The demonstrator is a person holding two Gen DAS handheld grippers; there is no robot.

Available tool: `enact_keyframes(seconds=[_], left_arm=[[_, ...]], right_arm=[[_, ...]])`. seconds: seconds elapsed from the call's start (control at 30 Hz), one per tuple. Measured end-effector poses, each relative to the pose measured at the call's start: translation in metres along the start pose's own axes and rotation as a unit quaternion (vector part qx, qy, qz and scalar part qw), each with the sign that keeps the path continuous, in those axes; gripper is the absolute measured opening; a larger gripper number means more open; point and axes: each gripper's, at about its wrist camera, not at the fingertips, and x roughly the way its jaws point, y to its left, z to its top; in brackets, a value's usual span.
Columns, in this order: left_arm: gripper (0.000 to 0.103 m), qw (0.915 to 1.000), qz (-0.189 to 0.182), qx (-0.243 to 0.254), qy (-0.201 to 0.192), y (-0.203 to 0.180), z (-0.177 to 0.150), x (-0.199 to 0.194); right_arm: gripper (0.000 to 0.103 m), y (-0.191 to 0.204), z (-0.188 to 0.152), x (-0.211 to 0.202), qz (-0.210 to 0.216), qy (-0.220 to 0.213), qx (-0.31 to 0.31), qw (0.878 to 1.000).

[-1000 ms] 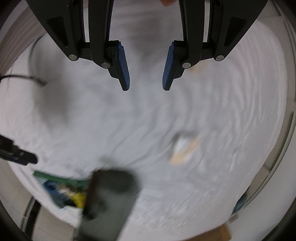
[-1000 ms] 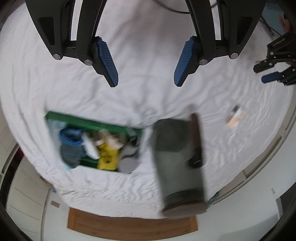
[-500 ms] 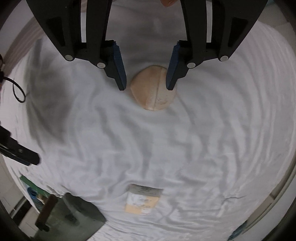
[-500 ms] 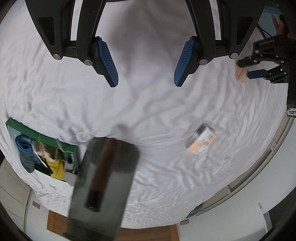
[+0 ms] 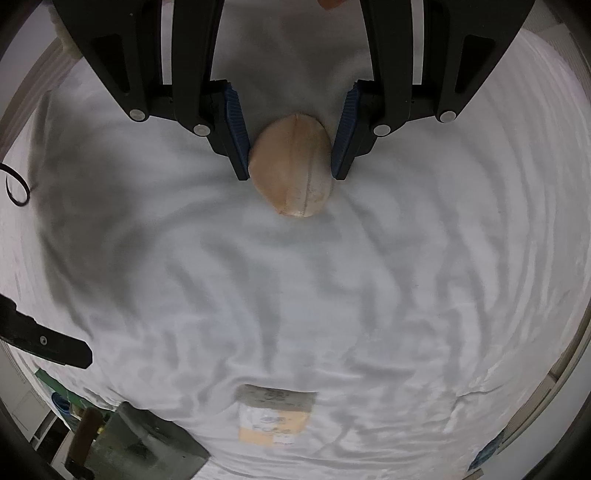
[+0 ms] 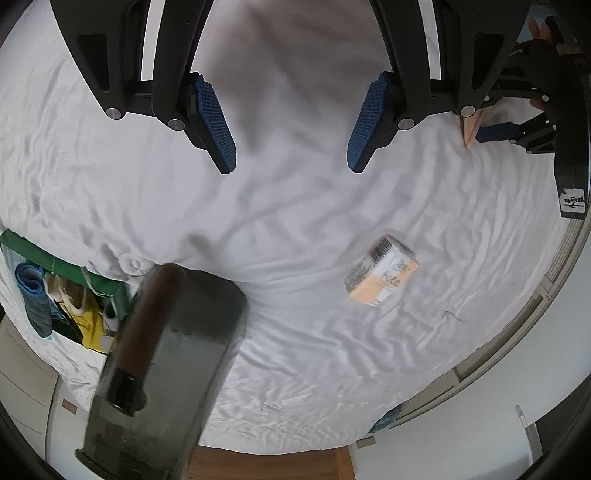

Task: Organize soft objects
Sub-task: 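Grasp the beige sponge with the left tool while the right tool grasps the soap bar, then lift the sponge and soap bar and carry them toward the green tray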

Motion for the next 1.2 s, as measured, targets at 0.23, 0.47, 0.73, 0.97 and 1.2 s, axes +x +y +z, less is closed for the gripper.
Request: enact_keyframes(seconds=[0.23, 0.47, 0.73, 0.97, 1.2], left_arm=[[0.035, 1.0, -0.004, 0.005, 0.001, 0.023, -0.008, -0.002], [0.035, 0.9999, -0.011, 0.009, -0.002, 0.044, -0.018, -0.006], [0.035, 0.9997, -0.02, 0.009, -0.01, 0.051, -0.029, -0.011], [0.035, 0.9997, -0.02, 0.007, -0.013, 0.053, -0.038, -0.01], [0.035, 0.9998, -0.015, 0.004, -0.012, 0.057, -0.044, -0.013]], right_arm=[[0.063, 0.018, 0.019, 0.029, 0.027, -0.006, 0.024, 0.999], [0.066, 0.037, 0.053, 0.074, 0.077, -0.001, 0.059, 0.995], [0.071, 0.049, 0.086, 0.126, 0.08, 0.03, 0.127, 0.988], [0.075, 0.072, 0.104, 0.174, 0.02, 0.07, 0.111, 0.991], [0.043, 0.077, 0.09, 0.162, 0.046, 0.049, 0.063, 0.996]])
